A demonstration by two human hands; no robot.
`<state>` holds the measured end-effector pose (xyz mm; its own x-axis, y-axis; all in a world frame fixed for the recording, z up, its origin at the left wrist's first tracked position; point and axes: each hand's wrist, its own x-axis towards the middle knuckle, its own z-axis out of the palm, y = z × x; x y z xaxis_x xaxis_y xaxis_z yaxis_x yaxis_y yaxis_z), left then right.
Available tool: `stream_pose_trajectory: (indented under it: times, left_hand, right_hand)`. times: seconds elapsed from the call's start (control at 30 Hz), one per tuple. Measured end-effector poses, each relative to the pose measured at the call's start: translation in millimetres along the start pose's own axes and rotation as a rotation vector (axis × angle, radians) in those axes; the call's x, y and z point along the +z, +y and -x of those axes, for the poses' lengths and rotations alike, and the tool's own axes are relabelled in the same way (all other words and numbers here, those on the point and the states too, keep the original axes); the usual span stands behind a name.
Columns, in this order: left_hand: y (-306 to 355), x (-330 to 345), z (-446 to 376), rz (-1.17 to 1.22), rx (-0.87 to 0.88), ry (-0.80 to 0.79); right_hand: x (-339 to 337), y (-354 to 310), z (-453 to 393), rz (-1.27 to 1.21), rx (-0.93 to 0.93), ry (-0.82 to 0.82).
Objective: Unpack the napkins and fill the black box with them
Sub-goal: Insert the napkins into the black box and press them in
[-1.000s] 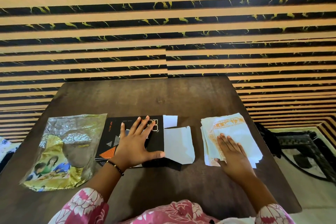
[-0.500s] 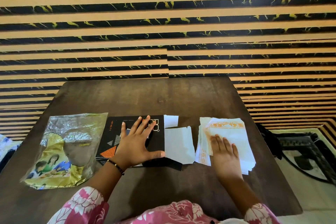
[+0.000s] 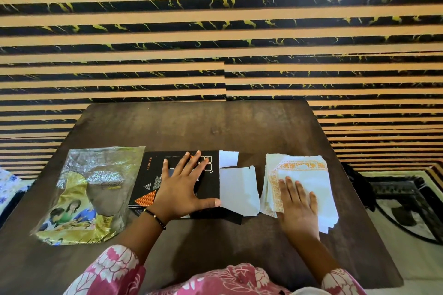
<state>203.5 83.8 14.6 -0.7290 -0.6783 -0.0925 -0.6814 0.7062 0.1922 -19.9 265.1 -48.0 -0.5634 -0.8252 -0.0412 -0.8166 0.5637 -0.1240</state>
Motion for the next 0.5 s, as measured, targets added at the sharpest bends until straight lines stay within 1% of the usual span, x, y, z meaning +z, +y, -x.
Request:
stream_pose_trajectory:
  times: [0.1,0.17,0.27,0.33,0.4,0.5]
  left_hand:
    - [-0.4,-0.4,0.5,-0.005,-0.001,-0.003]
    - [-0.4,-0.3,0.2,-0.001,0.001,-0.004]
    - [-0.2,-0.1,0.0,0.011,0.004,0.004]
    - [-0.6,-0.2,0.2,0.008,0.002,0.004]
    - [-0.2,0.3,0.0,-0.01,0.0,-0.003]
    - [-0.3,1.1,-0.2,-0.005,-0.002,0.001]
  right_hand:
    - [-10.6,3.1,-4.4,-0.01,0.002,-0.028]
    - [-18.9,4.1,-9.4,-0.056,0.022,-0.007]
    - [-28.9,3.6,-17.0,-0.181,0.077,0.145]
    - [-33.1,-0.4,-21.0,-0.166,0.078,0.219]
    - [-39.0,-9.3,-22.1,-0.107,0.059,0.183]
    - [-34.8,-30.6,-18.7,0.031,0.024,-0.01]
